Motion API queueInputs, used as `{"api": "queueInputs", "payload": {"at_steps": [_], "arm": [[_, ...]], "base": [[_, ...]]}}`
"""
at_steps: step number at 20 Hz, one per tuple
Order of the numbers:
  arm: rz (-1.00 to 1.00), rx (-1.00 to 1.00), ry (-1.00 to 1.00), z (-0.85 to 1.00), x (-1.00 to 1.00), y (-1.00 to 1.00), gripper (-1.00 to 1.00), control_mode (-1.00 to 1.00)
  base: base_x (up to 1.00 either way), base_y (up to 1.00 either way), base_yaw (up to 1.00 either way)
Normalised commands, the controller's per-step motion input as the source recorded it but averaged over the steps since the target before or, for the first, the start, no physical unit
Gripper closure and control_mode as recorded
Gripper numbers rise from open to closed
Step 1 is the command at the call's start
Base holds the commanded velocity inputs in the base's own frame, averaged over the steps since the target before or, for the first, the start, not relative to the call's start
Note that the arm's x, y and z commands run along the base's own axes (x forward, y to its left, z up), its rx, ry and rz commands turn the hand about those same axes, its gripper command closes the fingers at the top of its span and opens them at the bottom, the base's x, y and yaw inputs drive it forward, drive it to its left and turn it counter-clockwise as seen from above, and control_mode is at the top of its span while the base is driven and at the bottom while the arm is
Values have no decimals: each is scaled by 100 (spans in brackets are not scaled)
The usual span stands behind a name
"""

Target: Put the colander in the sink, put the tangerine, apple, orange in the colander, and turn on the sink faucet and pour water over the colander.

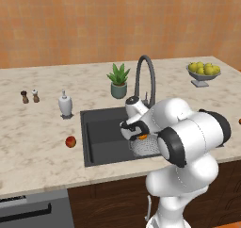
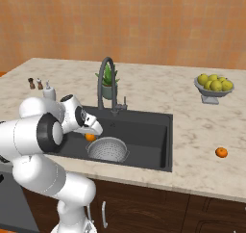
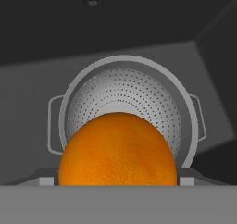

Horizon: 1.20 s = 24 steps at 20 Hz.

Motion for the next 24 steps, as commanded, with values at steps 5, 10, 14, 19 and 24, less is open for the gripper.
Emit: {"api": "queueInputs", "payload": {"at_steps": [5,10,14,19,24], "arm": [[4,0,4,-40,-1,-9,100,-100],[5,0,0,-32,2,-7,100,-100],[4,0,0,-26,5,-7,100,-100],[4,0,0,-18,8,-4,100,-100],[4,0,0,-16,11,-3,100,-100]], "base": [[0,0,0],[0,0,0],[0,0,0],[0,0,0],[0,0,0]]}}
